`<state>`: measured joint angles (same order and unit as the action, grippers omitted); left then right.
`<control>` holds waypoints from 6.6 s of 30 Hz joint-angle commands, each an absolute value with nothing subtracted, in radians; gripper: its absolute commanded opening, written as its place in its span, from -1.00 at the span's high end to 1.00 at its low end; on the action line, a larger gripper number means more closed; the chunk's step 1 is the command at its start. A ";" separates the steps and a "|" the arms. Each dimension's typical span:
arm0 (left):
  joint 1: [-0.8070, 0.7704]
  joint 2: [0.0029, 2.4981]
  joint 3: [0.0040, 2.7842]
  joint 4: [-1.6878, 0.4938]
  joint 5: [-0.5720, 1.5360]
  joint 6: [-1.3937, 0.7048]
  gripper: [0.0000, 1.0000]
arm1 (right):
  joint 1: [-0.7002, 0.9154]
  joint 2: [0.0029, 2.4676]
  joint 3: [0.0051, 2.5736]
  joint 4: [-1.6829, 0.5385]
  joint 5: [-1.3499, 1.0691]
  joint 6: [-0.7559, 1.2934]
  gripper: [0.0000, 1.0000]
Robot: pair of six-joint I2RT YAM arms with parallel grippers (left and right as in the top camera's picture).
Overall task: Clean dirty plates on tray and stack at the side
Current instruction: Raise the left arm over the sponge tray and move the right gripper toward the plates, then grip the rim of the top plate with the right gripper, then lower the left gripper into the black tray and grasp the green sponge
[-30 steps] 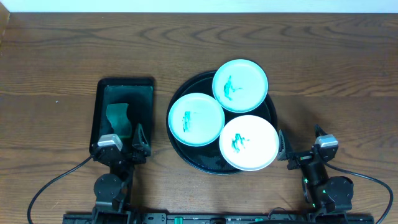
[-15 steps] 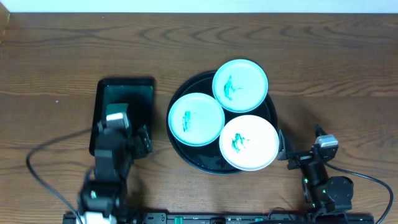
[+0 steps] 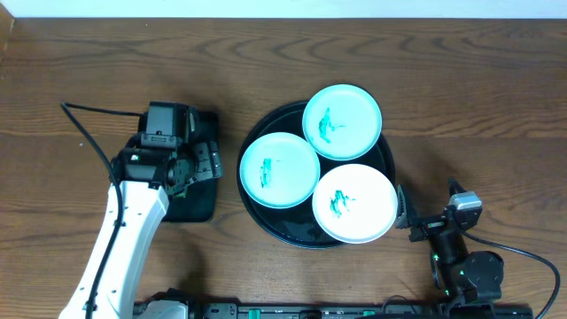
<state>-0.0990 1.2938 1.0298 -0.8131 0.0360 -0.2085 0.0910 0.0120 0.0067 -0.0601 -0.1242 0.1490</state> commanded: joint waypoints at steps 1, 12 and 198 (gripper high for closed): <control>-0.095 1.292 1.059 -0.830 0.177 -0.200 -0.65 | 0.095 0.007 0.006 -0.064 -0.126 0.142 -0.98; -0.095 1.293 1.057 -0.833 0.191 -0.200 -0.65 | 0.096 0.035 0.101 -0.185 -0.516 0.367 -0.99; 0.041 1.526 1.073 -0.612 -0.057 -0.153 0.86 | 0.583 2.140 1.458 -0.908 -0.151 0.455 0.97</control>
